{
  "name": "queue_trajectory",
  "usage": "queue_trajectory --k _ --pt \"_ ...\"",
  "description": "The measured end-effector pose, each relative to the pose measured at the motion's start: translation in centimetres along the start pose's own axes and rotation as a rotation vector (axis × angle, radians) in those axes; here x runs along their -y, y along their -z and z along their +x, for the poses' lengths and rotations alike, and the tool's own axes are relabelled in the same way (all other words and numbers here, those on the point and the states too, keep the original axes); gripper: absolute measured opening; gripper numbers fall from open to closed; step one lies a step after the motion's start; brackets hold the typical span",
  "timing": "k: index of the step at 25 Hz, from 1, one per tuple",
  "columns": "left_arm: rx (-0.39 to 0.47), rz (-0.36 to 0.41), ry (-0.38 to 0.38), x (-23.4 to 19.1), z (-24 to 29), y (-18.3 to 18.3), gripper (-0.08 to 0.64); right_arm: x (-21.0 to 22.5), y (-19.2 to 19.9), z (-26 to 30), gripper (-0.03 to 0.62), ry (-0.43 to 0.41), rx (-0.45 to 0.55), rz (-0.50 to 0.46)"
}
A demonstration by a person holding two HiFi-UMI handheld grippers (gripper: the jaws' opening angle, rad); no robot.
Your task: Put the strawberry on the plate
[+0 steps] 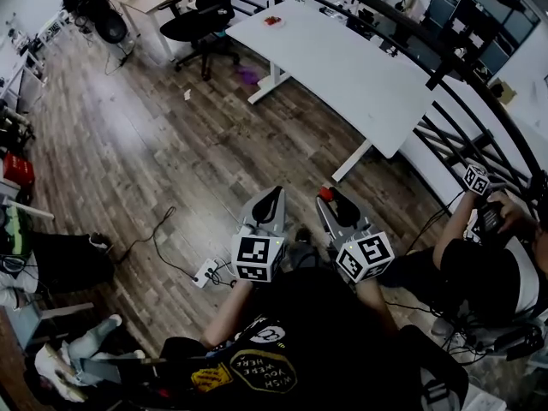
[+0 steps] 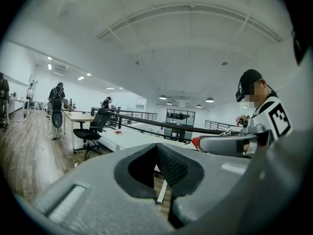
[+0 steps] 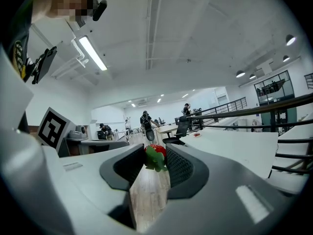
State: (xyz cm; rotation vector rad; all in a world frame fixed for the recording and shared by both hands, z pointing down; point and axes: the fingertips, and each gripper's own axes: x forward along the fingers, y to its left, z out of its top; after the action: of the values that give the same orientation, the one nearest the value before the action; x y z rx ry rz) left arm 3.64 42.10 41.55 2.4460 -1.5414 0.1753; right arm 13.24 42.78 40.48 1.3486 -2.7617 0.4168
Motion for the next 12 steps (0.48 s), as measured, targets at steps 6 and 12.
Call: queue_trajectory --k 6,12 --pt "0.026 0.016 -0.011 -1.0 5.7 -2.4 0.005 4.1 -2.0 3.7 0.141 -0.025 0.002 -0.028" --pt "0.034 0.022 -0.011 -0.4 11.0 -4.3 0.005 8.4 -4.2 6.1 0.141 -0.051 0.009 -0.036"
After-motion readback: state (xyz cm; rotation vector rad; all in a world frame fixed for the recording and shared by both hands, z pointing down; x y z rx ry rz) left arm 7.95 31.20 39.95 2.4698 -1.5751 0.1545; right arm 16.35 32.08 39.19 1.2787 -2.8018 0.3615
